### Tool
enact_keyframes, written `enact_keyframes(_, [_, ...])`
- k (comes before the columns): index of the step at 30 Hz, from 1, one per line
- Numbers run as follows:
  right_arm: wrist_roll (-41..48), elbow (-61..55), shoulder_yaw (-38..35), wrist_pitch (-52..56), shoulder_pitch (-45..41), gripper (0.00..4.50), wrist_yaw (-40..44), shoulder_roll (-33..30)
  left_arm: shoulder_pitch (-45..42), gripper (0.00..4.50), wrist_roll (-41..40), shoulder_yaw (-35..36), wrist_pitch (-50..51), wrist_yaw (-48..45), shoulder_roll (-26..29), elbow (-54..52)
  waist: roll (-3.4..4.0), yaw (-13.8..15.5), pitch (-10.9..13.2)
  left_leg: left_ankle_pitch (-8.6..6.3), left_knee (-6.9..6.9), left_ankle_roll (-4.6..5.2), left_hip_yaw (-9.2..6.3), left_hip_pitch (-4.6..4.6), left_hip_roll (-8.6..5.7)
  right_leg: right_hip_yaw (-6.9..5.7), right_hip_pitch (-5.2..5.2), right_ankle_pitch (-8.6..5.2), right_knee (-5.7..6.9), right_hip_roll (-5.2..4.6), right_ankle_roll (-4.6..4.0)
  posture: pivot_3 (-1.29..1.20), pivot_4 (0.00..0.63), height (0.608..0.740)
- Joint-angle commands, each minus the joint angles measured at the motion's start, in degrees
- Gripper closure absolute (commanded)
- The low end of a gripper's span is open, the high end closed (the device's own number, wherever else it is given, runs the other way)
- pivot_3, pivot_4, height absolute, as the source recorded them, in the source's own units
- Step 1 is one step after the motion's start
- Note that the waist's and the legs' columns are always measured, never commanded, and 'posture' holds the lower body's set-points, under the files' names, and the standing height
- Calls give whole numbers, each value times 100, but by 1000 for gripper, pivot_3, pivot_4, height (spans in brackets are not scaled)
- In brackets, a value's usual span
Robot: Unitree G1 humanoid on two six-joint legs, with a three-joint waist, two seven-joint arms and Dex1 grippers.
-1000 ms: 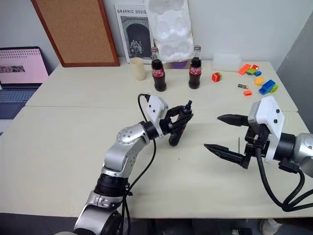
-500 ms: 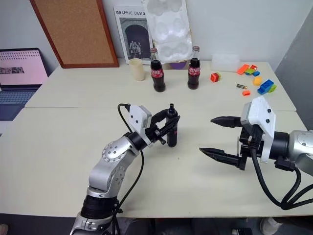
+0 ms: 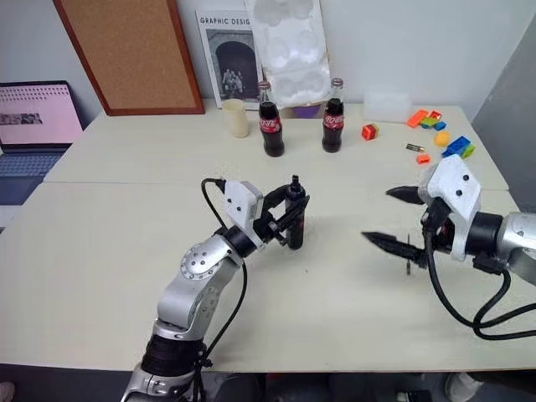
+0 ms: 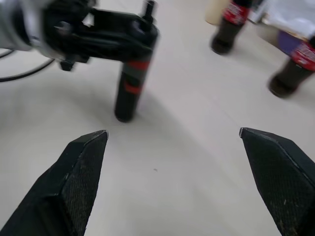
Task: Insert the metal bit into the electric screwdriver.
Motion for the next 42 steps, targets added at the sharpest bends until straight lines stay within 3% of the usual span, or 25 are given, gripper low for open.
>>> enact_keyframes(1, [-538,119,-1,437,14,0,-586,-195,-461,2859,172,-88,-672,208,-279,14,0,14,0,0,0,0,0,-3,0,0,0,3,-1,0,-5,0,150,740])
enact_keyframes(7, [-562,322,-24,1736,-21,0,-1534,260,-643,2860,309,-212,-1183,258,-548,622,1,20,-1,0,-9,0,1,-15,-2,0,-1,10,-34,-3,-12,0,150,740])
enact_keyframes(12, [-733,773,166,3180,-382,0,-2322,1053,-530,2860,401,-324,-1481,296,-690,930,3,12,0,-1,-12,1,2,-24,-2,1,0,17,-58,-4,-5,0,150,740])
enact_keyframes(24, [-1295,2001,561,4306,-1255,0,-2449,1691,-379,2860,545,-403,-1634,447,-829,1053,8,10,-1,-1,-13,2,2,-30,-4,0,-2,20,-63,-5,0,0,150,740])
enact_keyframes(25, [-1333,2036,624,4316,-1309,381,-2440,1709,-366,2860,555,-410,-1644,464,-838,1053,9,11,-1,-1,-13,2,1,-30,-3,0,-3,20,-62,-5,0,0,150,740])
enact_keyframes(27, [-1362,2132,757,4320,-1399,666,-2406,1747,-348,2860,570,-424,-1666,484,-851,1062,9,12,-1,-1,-14,2,1,-31,-3,-1,-3,19,-63,-5,0,0,150,740])
enact_keyframes(34, [-1524,2512,1108,4321,-1646,2311,-2303,1862,-351,2860,604,-457,-1716,553,-896,1152,9,3,-2,-1,-13,2,1,-32,-3,-1,-3,21,-66,-5,2,0,150,740])
enact_keyframes(42, [-1476,2947,939,4321,-1792,4143,-2315,2050,-368,2860,594,-445,-1723,563,-871,1168,9,-7,-2,-1,-12,2,2,-28,-3,0,-1,22,-63,-4,4,0,150,740])
